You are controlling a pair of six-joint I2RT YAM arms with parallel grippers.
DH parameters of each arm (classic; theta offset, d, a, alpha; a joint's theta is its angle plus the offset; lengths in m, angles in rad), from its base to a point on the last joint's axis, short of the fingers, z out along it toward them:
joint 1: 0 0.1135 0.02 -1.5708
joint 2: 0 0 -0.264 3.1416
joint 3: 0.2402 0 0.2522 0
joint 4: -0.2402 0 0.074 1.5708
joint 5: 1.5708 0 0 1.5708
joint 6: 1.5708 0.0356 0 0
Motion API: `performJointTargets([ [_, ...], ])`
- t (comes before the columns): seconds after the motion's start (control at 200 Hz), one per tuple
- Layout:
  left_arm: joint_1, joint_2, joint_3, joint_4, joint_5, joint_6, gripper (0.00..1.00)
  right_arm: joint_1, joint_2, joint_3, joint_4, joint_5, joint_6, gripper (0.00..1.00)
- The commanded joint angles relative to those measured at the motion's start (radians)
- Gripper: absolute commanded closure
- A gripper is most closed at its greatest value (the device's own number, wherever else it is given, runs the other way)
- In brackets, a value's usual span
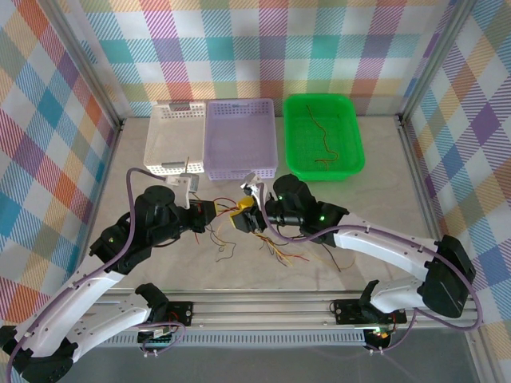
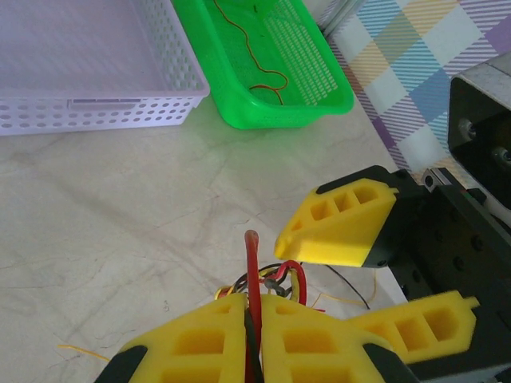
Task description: Untangle the cables
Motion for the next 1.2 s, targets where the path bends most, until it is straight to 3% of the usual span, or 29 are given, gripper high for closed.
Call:
performJointTargets([
  [0.0,-0.011,-0.006,-0.005,0.029,0.018,-0.009,1.0,0.006,0.002,0.03,0.04,0.03,-0.026,0.64],
  [0.175,-0.013,-0.007,-0.009,0.015,0.009,-0.007,1.0,0.006,-0.017,0.025,0.035,0.073,-0.028,0.84],
  [0.325,-0.013,-0.016,-0.006,-0.025,-0.021,0.005,1.0,0.005,-0.063,-0.003,0.025,0.13,-0.036,0.92],
  [0.665,-0.013,-0.007,0.002,-0.087,-0.072,0.034,1.0,-0.056,-0.173,-0.076,-0.014,0.204,-0.011,0.94],
  [0.86,-0.013,0.028,0.002,-0.046,-0.061,0.012,1.0,-0.142,-0.183,-0.081,0.0,0.102,0.061,0.87],
  [1.2,-0.028,0.092,0.017,0.04,-0.033,-0.027,1.0,-0.136,-0.131,-0.063,0.061,-0.058,0.081,0.58],
])
